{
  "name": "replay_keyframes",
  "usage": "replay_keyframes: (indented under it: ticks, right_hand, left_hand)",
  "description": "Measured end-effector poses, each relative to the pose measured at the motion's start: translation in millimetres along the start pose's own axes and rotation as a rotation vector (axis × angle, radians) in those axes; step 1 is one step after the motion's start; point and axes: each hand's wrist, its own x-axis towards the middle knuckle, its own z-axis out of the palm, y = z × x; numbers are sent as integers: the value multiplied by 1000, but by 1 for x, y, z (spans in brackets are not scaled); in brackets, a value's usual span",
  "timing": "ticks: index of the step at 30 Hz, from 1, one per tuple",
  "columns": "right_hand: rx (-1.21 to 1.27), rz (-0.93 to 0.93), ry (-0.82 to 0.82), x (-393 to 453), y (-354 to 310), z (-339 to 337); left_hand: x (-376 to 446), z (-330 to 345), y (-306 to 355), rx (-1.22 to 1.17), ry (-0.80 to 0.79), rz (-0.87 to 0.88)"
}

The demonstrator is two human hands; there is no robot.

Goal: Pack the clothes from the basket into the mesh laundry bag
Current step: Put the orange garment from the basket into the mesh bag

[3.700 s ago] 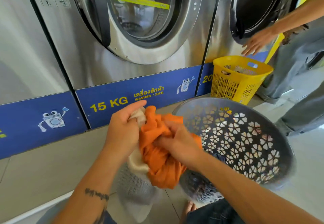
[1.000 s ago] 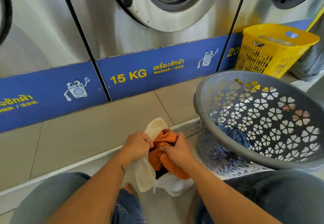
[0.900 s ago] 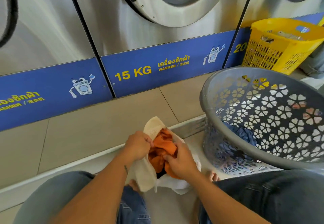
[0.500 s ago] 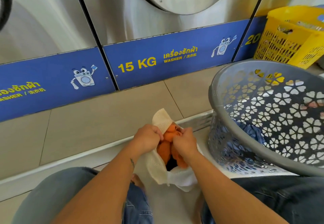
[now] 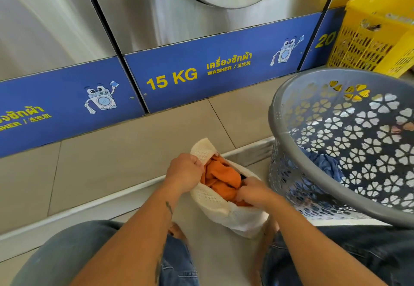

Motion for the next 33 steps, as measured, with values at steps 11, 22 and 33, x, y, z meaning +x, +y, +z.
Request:
replay_keyframes:
  ticks: [11,22,33]
  right_hand:
    - [-521,-506,17,12,18,45]
    - [-681,-342,-40,-37,-26,4]
    - [-83,-555,247,-149,-52,-169]
  left_hand:
    - [-6,6,8,19,-22,70]
    - [-13,10,24,37,-55,146]
    - [-23,36,63,-126,178,219]
